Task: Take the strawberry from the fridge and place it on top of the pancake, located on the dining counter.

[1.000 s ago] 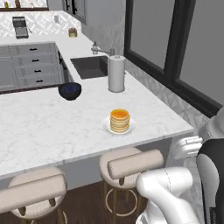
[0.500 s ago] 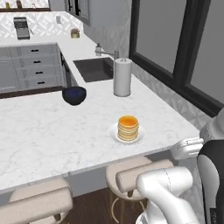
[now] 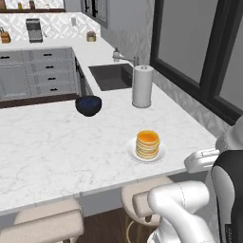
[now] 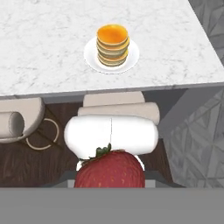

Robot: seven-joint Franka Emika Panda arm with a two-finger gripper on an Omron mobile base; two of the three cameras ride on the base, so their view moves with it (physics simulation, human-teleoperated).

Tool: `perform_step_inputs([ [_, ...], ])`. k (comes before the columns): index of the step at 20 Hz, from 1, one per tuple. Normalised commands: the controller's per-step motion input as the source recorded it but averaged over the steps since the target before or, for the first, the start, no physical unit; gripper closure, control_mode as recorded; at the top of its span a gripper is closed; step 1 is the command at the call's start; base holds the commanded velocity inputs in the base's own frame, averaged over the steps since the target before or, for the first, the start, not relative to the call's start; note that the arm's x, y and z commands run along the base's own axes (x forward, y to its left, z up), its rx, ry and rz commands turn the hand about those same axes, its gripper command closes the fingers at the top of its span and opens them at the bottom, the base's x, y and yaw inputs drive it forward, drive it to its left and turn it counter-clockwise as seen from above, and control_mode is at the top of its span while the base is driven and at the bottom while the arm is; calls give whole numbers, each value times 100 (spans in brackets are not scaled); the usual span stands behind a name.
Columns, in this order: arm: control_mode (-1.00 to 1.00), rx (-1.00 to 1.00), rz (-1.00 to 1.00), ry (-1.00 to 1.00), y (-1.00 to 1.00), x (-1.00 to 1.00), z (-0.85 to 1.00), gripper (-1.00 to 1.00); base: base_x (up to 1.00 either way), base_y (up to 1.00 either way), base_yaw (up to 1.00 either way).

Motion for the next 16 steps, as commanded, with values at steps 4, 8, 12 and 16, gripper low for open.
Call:
perform_step_inputs([
  [4,100,0,0,0,0,0,0,100,24,0,19],
  [8,100,0,0,0,0,0,0,100,20,1,21],
  [12,100,0,0,0,0,0,0,100,0,0,5],
  [16,-100,0,0,-1,0,42,0,100,2,0,0],
])
